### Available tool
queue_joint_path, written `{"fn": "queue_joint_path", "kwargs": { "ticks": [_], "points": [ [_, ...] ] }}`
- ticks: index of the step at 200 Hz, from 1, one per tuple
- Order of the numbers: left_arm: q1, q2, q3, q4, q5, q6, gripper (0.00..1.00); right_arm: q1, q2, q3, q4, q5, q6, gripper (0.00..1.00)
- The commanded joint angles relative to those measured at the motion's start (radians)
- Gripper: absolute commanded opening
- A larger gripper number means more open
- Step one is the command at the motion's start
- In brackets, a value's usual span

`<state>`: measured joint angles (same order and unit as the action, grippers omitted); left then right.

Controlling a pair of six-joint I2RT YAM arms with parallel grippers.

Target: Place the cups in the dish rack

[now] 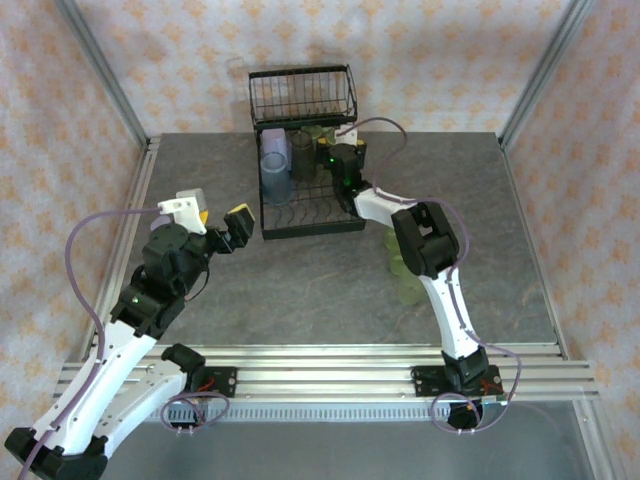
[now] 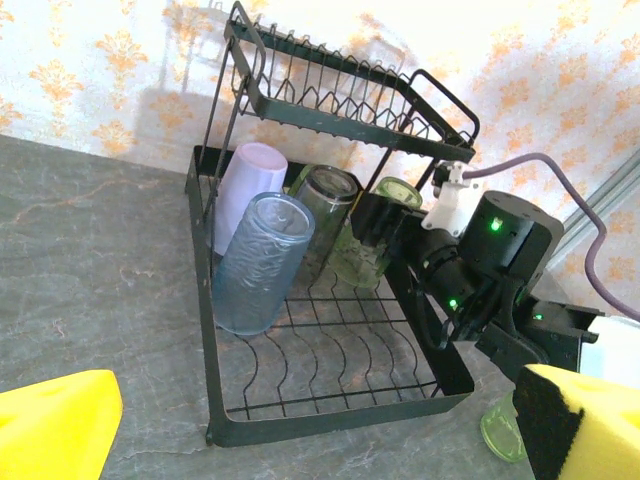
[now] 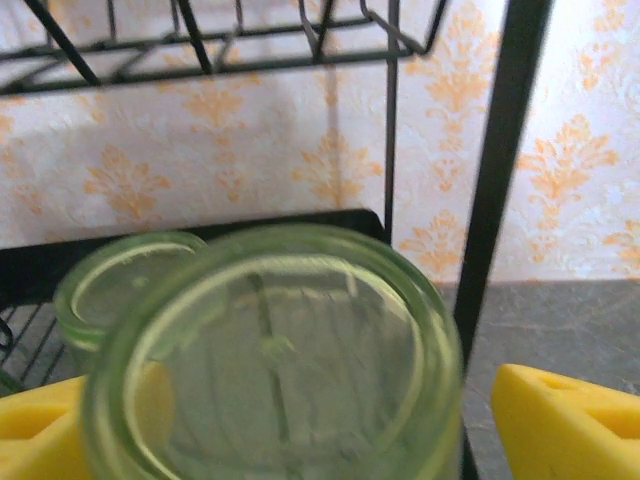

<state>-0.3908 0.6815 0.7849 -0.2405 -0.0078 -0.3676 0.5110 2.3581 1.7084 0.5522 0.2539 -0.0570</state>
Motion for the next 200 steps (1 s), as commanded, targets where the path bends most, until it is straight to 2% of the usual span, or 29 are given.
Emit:
{"fn": "queue_joint_path", "kwargs": {
  "ticks": [1, 41, 79, 131, 154, 200],
  "points": [
    [-0.002, -0.001, 0.028, 0.002, 0.011, -0.002, 0.99, -0.008, -0.111, -0.055, 0.044, 0.001, 0.014, 0.89],
    [-0.002, -0.002, 0.026, 0.003, 0.016, -0.005, 1.0, -0.002, -0.195, -0.169, 0.078, -0.007, 0.027, 0.91],
    [-0.001, -0.002, 0.027, 0.004, 0.022, -0.005, 0.99, 0.012, -0.278, -0.268, 0.102, -0.049, 0.025, 1.0],
    [-0.002, 0.001, 0.022, 0.013, 0.022, -0.006, 0.99, 0.028, -0.444, -0.398, 0.063, -0.104, 0.038, 0.99],
    [-0.002, 0.006, 0.017, 0.021, 0.022, -0.004, 0.99, 0.029, -0.563, -0.431, -0.075, -0.13, 0.051, 1.0],
    [-0.001, 0.053, 0.025, 0.037, 0.076, 0.002, 0.99, 0.003, -0.777, -0.379, -0.549, -0.195, 0.041, 0.99]
  ]
}}
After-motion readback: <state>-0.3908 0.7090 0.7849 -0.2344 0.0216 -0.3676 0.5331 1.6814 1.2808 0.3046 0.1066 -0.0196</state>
